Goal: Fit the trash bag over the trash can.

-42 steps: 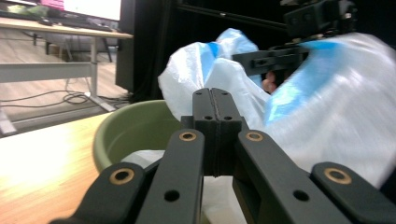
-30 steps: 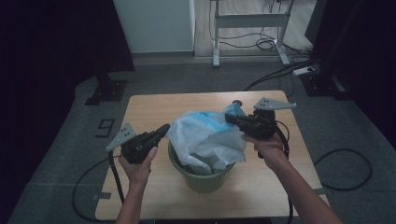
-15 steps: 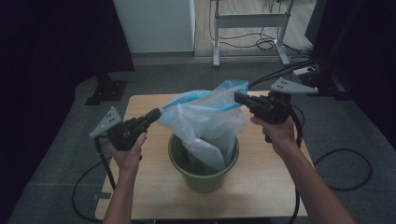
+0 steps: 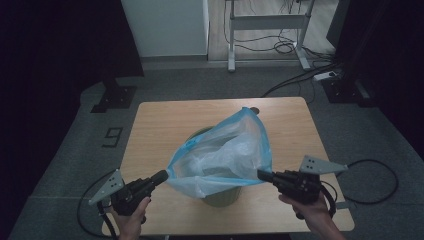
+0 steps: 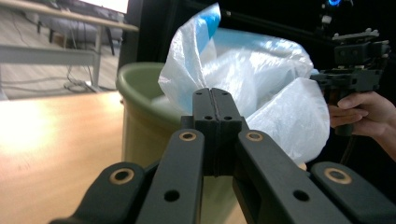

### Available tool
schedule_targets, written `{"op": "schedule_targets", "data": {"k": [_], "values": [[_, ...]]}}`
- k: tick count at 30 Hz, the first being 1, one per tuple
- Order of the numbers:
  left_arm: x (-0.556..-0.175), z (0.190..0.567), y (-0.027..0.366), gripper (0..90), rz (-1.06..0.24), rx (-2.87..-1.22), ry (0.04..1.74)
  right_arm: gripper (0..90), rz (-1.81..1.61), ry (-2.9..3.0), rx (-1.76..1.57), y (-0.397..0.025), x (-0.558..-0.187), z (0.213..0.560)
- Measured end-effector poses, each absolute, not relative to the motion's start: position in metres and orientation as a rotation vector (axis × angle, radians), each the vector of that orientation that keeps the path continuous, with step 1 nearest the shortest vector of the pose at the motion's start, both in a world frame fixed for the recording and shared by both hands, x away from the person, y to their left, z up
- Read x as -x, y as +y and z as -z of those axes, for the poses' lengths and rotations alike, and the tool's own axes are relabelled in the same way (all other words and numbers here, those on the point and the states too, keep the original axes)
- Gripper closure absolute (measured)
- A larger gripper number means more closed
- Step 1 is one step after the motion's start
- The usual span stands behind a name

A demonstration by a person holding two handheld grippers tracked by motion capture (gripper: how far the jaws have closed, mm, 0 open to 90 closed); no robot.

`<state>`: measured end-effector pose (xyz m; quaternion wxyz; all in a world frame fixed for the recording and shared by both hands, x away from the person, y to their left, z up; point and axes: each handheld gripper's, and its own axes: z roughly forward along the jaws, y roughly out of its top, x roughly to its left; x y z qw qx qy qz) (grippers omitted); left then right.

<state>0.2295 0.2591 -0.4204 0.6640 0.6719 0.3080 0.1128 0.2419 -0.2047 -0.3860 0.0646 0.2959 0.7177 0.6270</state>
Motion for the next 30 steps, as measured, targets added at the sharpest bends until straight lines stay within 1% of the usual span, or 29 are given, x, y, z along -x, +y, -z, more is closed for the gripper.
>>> {"op": "schedule_targets", "data": {"k": [3,8,13,17,18,19,20,21,23,25,30], "values": [[-0.229,0.431,0.259,90.0,-0.233,-1.531,0.699,89.1,-1.870,2.182,-0.892,-0.206,-0.235,0.400],[-0.230,0.448,0.258,90.0,-0.208,-1.588,0.727,89.1,-1.819,2.237,-0.947,-0.203,-0.237,0.426],[-0.243,0.459,0.254,90.0,-0.180,-1.642,0.802,89.0,-1.740,2.245,-1.024,-0.205,-0.251,0.443],[-0.250,0.455,0.247,89.7,-0.182,-1.668,0.795,88.9,-1.738,2.211,-1.076,-0.208,-0.266,0.445],[-0.248,0.451,0.245,83.2,-0.213,-1.668,0.792,87.6,-1.743,2.199,-1.082,-0.208,-0.268,0.444],[-0.246,0.448,0.245,74.7,-0.224,-1.666,0.792,82.5,-1.749,2.186,-1.079,-0.208,-0.268,0.442],[-0.244,0.444,0.246,66.2,-0.230,-1.663,0.793,79.3,-1.745,2.177,-1.073,-0.208,-0.268,0.441],[-0.242,0.440,0.247,58.4,-0.242,-1.659,0.791,77.8,-1.748,2.169,-1.060,-0.209,-0.266,0.439],[-0.238,0.428,0.250,47.6,-0.257,-1.641,0.778,77.4,-1.756,2.161,-1.037,-0.210,-0.263,0.436],[-0.238,0.414,0.250,40.4,-0.261,-1.633,0.755,77.4,-1.756,2.157,-1.022,-0.212,-0.261,0.434],[-0.253,0.384,0.234,33.2,-0.255,-1.677,0.706,75.6,-1.726,2.152,-1.001,-0.212,-0.258,0.432]]}}
